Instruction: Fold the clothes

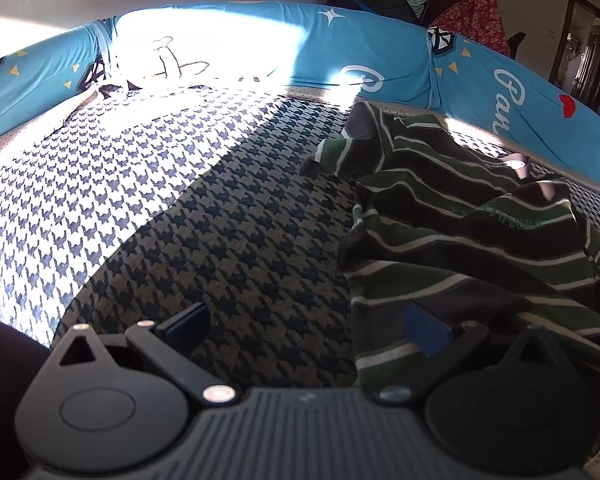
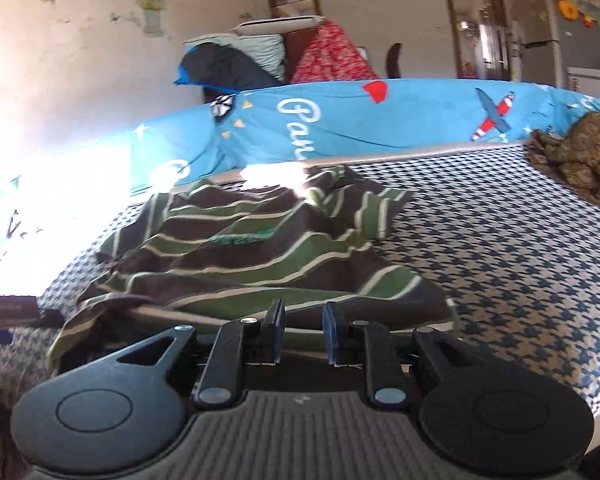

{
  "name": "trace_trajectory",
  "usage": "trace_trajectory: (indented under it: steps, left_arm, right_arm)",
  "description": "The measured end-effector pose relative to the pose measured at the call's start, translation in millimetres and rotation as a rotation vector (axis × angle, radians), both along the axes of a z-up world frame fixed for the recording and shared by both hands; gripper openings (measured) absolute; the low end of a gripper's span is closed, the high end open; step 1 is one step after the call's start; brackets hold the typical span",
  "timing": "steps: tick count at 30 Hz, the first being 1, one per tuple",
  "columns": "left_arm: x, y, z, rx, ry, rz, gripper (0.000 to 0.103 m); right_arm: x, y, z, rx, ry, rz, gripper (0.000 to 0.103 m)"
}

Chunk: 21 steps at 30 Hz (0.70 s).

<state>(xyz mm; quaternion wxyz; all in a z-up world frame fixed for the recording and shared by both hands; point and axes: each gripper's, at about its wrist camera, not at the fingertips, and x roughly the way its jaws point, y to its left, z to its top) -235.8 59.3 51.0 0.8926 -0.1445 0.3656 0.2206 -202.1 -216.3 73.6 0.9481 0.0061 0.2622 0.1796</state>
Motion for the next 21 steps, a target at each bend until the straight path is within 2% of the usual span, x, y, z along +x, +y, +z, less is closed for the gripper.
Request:
trace_trajectory:
  steps: [6, 9, 14, 21]
  left_arm:
    - [0.3, -1.4, 0.0, -0.002, 0.0, -0.007, 0.103]
    - [0.3, -0.8, -0.4, -0.005, 0.003, -0.007, 0.103]
    - [0.8, 1.3, -1.6, -0.016, 0.008, -0.002, 0.103]
    - [1.8, 4.9, -4.7, -0.042, 0.018, 0.012, 0.103]
  right_arm:
    - [-10.5, 31.1, -9.1, -0.055, 0.021, 0.211, 0.02]
    - [-14.2, 44.0, -14.3, -0.095, 0.02, 0.258, 0.021]
    - [-19.5, 64.9, -21.3, -0.157, 0.007, 0.329, 0.033]
    - [-19.8, 93.9, -32.8, -0.259, -0.034, 0.381, 0.034]
